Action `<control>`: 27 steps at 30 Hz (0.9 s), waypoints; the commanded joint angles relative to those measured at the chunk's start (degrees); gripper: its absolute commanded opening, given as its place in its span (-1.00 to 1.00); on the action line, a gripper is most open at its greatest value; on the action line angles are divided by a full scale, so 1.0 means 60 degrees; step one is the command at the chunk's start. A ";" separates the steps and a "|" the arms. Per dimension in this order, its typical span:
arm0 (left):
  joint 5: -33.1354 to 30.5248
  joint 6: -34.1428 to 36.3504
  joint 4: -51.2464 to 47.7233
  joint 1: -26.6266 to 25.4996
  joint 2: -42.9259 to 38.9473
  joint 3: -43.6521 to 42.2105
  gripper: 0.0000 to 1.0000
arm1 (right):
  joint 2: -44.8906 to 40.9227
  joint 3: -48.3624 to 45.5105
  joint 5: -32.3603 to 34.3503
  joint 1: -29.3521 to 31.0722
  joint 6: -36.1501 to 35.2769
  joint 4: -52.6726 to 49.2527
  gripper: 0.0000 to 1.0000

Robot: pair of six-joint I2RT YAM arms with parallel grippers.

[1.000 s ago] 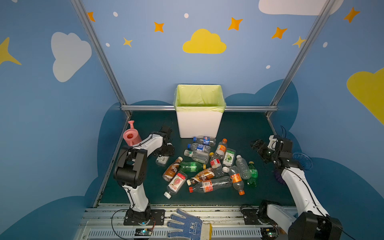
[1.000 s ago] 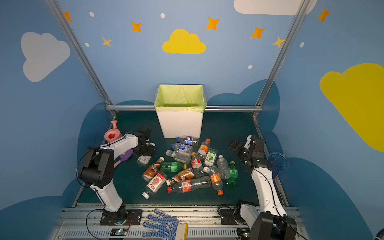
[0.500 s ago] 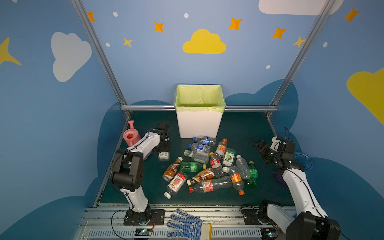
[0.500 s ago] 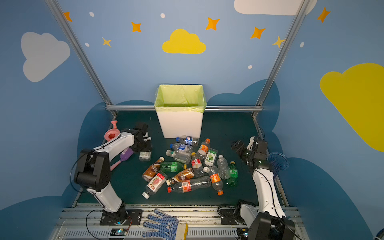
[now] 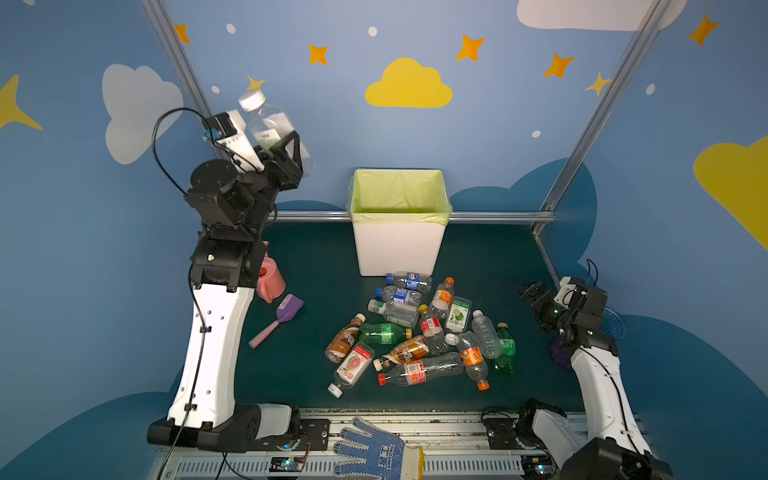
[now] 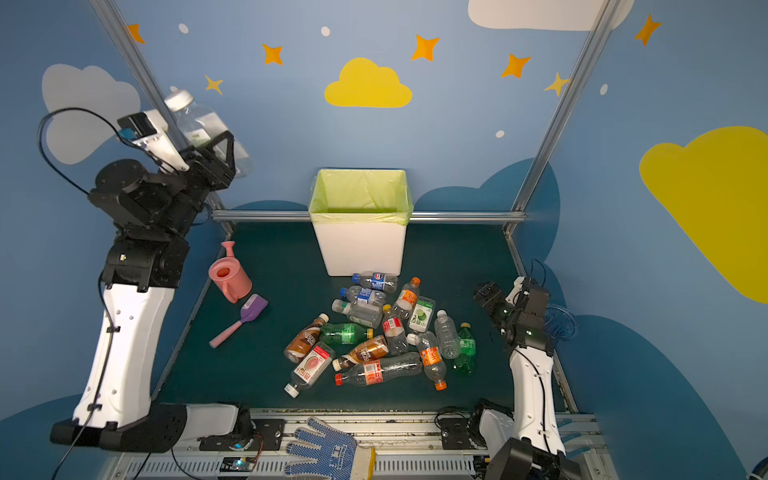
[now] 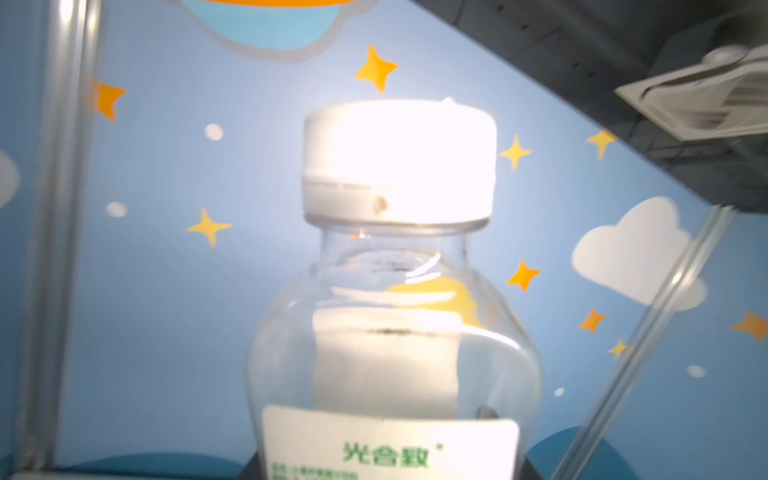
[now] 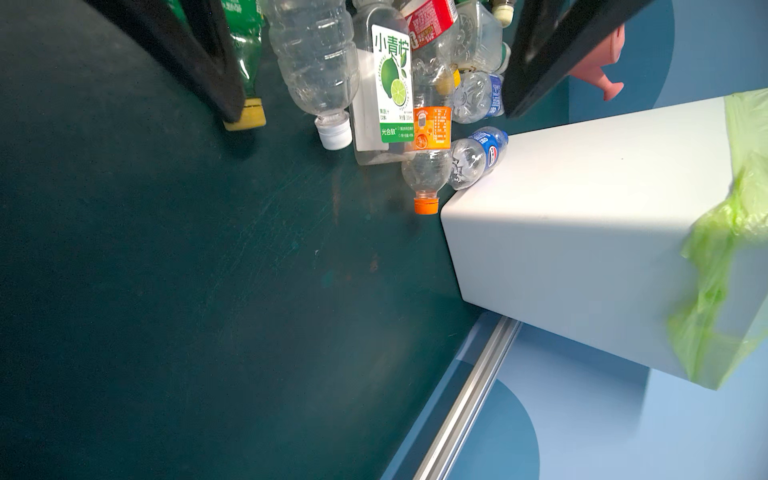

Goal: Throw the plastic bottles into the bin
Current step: 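Lift the bottle over the bin and open the left gripper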

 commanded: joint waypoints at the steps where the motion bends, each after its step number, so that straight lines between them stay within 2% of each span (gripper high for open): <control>1: 0.0714 -0.0073 -0.1989 -0.1059 0.2703 0.1669 0.23 | -0.0323 -0.0124 -0.0252 -0.0159 -0.0067 -0.0302 0.90; 3: 0.0163 0.0417 -0.4482 -0.1846 0.4654 0.4274 0.35 | -0.0367 -0.0124 -0.0410 -0.0278 -0.0061 -0.0351 0.90; 5: 0.0262 0.0420 -0.6694 -0.2276 0.6621 0.7728 0.48 | -0.0397 -0.0117 -0.0670 -0.0439 -0.0022 -0.0495 0.90; 7: 0.0315 0.0213 -0.7560 -0.2478 0.7896 1.0525 0.62 | -0.0510 -0.0027 -0.0774 -0.0573 -0.0118 -0.0820 0.91; 8: 0.0375 0.0126 -0.7244 -0.2530 0.7994 1.0859 0.77 | -0.0620 -0.0008 -0.0742 -0.0620 -0.0183 -0.1003 0.90; 9: 0.0513 0.0080 -0.6648 -0.2554 0.7577 1.0235 0.93 | -0.0725 -0.0018 -0.0693 -0.0636 -0.0233 -0.1146 0.90; 10: 0.0469 0.0139 -0.5924 -0.2642 0.7004 0.9215 1.00 | -0.0885 -0.0063 -0.0596 -0.0650 -0.0238 -0.1310 0.91; 16: -0.0662 0.1405 -0.1453 -0.3388 0.3190 0.2685 1.00 | -0.1443 -0.0533 -0.0096 -0.0639 0.0181 -0.2373 0.91; 21: -0.0871 0.1506 -0.0774 -0.3412 0.1725 0.0228 1.00 | -0.1662 -0.0651 -0.0022 -0.0625 0.0101 -0.3103 0.90; 27: -0.1314 0.1503 0.0023 -0.3396 -0.0170 -0.3387 1.00 | -0.1621 -0.0957 -0.0234 -0.0552 0.0362 -0.2802 0.90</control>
